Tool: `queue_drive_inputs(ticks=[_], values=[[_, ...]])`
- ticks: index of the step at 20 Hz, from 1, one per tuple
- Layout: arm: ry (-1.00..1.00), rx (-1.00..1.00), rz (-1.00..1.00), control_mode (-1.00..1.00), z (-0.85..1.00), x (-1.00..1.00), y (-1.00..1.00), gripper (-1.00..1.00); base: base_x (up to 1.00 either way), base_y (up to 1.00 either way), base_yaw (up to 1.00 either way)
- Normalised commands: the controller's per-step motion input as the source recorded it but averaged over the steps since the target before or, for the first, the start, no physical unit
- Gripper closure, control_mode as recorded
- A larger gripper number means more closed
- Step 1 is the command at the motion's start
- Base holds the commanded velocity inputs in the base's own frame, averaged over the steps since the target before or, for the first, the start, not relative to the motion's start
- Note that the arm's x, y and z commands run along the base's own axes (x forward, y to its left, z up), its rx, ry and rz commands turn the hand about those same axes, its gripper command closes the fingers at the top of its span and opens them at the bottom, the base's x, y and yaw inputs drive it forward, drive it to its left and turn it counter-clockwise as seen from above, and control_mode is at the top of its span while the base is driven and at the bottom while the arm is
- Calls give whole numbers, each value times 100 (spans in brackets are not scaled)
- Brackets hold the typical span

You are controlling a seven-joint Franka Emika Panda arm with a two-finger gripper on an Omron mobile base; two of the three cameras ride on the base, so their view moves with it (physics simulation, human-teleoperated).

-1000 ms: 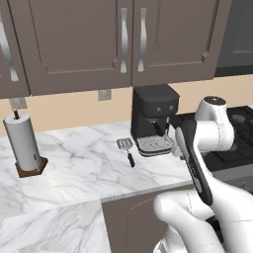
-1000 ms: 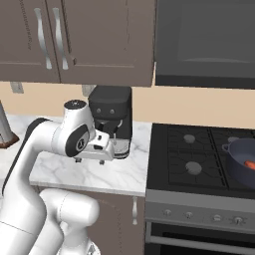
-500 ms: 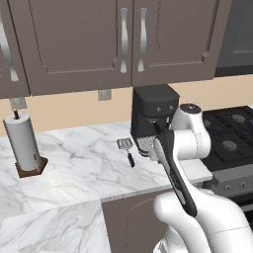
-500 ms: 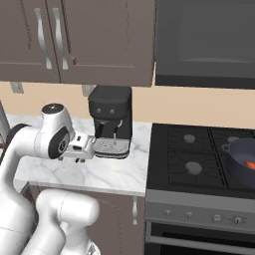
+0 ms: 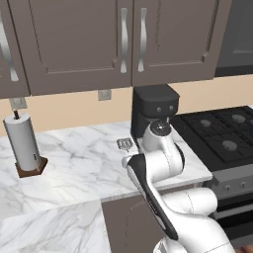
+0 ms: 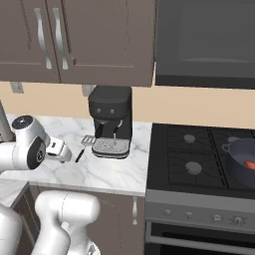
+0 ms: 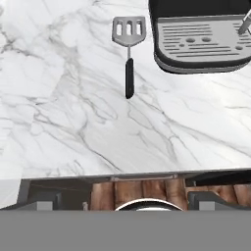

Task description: Put the potato and sweet potato in the pot. Retrieve the spatula and lightly stir the vegetables in the pot.

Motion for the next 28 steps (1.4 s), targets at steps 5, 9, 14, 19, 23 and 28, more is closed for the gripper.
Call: queue_drive_inputs(ticks=[5,9,14,19,23,28], values=[[20,0,0,-100,19,44,0,-100,0,0,0],[34,0,1,-100,0,79,-10,-100,0,0,0],[35,0,0,-100,-1,80,-4,-100,0,0,0],[12,0,0,-100,-21,19,0,-100,0,0,0],[12,1,0,-100,-32,0,0,-100,0,0,0],[7,0,0,-100,-60,24,1,-100,0,0,0]])
